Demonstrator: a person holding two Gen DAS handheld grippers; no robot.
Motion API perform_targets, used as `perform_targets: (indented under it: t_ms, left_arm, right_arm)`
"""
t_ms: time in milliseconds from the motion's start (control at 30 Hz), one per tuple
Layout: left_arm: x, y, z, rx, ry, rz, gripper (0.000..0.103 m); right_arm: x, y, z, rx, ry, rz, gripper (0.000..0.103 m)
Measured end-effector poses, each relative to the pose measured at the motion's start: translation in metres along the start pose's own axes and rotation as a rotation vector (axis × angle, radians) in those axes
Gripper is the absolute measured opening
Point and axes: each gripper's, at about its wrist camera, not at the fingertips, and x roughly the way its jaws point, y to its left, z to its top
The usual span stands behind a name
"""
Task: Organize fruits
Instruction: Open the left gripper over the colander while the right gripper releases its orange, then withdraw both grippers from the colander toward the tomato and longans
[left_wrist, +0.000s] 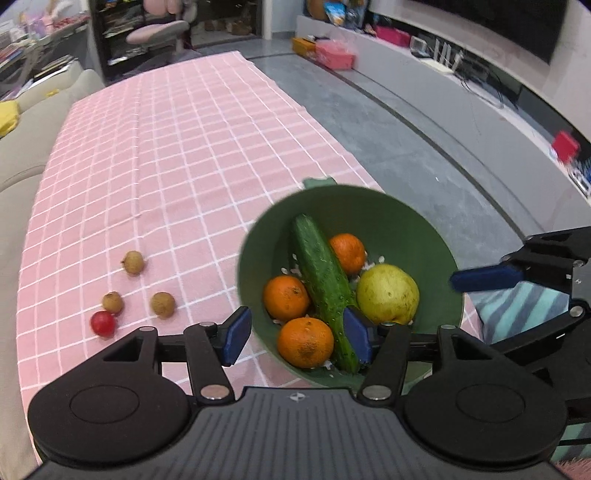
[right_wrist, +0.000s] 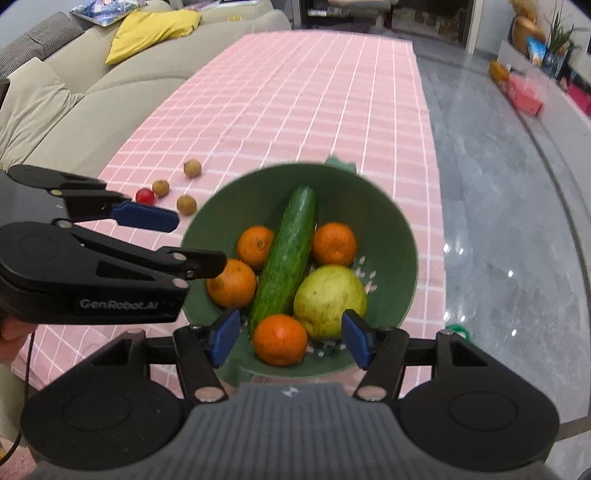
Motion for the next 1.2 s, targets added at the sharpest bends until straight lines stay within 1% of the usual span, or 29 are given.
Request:
perform_targets:
  t_ms: [33, 67, 167, 267, 400, 567, 667, 867, 900, 967, 1033, 1100, 1167, 1200]
  left_arm:
    - [-0.005, 0.003, 0.0, -0.016, -0.012, 0.007, 0.067]
    - [-0.009, 0.007, -0.001, -0.033, -0.022, 0.012, 0.067]
    - [-0.022, 0.02, -0.003, -0.078, -0.053, 0.021, 0.067]
    - [-0.038, 0.034, -0.006, -0.105, -0.09, 0.04, 0.067]
    - [-0.056, 0.057, -0.011, -0.173, -0.137, 0.069, 0.067]
    - [-0.07, 0.09, -0.019, -0.288, -0.178, 0.107, 0.067]
    - [-0.069, 0.106, -0.023, -0.339, -0.176, 0.132, 0.067]
    - [-0.065, 0.135, -0.036, -0.413, -0.165, 0.139, 0.067]
    - [-0.063, 0.138, -0.039, -0.424, -0.161, 0.136, 0.067]
    - [-0.058, 0.147, -0.044, -0.447, -0.152, 0.129, 0.067]
    - [-0.054, 0.152, -0.049, -0.461, -0.145, 0.121, 0.067]
    - [-0.048, 0.157, -0.052, -0.47, -0.133, 0.107, 0.064]
    - [-0.041, 0.161, -0.056, -0.477, -0.12, 0.093, 0.062]
    - [-0.037, 0.162, -0.057, -0.48, -0.113, 0.087, 0.06]
  right_arm:
    - [-0.004, 0.002, 0.001, -0.006, -0.023, -0.008, 0.07]
    - [-0.009, 0.005, 0.002, -0.014, -0.058, -0.011, 0.071]
    - [-0.02, 0.012, 0.006, -0.026, -0.127, -0.01, 0.071]
    - [-0.025, 0.021, 0.011, -0.035, -0.182, 0.01, 0.071]
    - [-0.028, 0.037, 0.02, -0.061, -0.227, 0.05, 0.071]
    - [-0.019, 0.06, 0.034, -0.101, -0.24, 0.09, 0.071]
    - [-0.011, 0.076, 0.042, -0.142, -0.243, 0.103, 0.071]
    - [0.013, 0.1, 0.059, -0.242, -0.225, 0.122, 0.069]
    - [0.018, 0.103, 0.061, -0.262, -0.221, 0.125, 0.068]
    - [0.027, 0.106, 0.066, -0.293, -0.207, 0.131, 0.063]
    - [0.037, 0.11, 0.069, -0.33, -0.188, 0.133, 0.061]
    - [0.048, 0.111, 0.074, -0.358, -0.17, 0.135, 0.058]
    - [0.059, 0.112, 0.077, -0.379, -0.152, 0.142, 0.052]
    - [0.065, 0.112, 0.078, -0.39, -0.14, 0.145, 0.052]
